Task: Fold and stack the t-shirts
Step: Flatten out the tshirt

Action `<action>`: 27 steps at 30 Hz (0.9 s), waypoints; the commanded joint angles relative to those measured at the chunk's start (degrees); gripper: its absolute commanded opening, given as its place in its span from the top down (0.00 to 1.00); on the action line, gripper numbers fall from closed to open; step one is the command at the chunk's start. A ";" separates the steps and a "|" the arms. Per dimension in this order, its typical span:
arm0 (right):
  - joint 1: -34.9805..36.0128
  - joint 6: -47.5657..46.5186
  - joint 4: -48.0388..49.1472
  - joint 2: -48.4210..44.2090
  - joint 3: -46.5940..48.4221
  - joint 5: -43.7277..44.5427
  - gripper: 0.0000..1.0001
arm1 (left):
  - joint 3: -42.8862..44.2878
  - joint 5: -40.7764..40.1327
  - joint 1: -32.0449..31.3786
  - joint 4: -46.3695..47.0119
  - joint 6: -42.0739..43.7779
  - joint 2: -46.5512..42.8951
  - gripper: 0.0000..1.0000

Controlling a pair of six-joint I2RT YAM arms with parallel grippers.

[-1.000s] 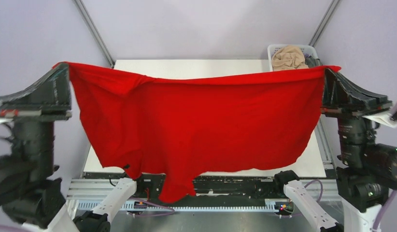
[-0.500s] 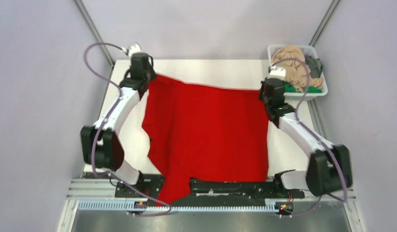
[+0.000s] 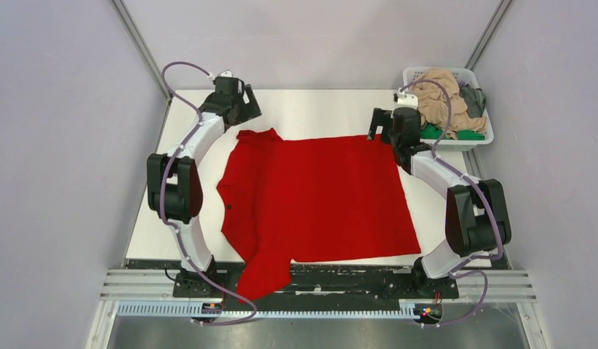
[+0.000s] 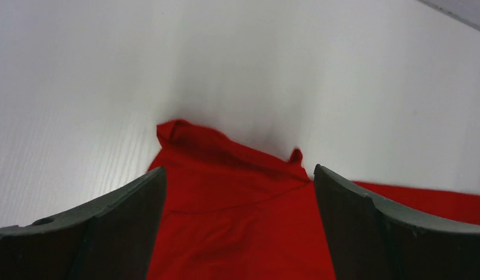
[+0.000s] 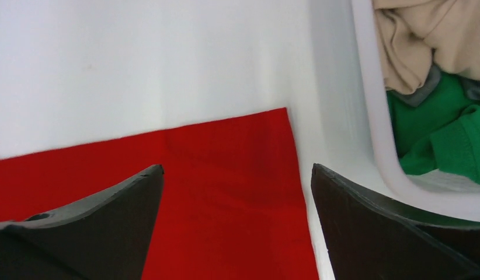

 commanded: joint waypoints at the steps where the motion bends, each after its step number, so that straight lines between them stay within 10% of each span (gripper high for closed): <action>1: 0.18 1.93 2.44 -5.65 -6.71 -9.06 0.02 | -6.37 9.16 -0.35 -0.82 -4.95 -5.84 0.00; 17: 0.53 4.06 5.98 -3.40 -16.75 -16.31 0.02 | -19.68 13.59 -1.19 1.87 -11.11 -2.59 0.00; 27: 0.35 5.73 4.63 4.10 -14.31 -11.52 0.02 | -6.69 8.92 -0.92 -7.26 -10.70 10.33 0.00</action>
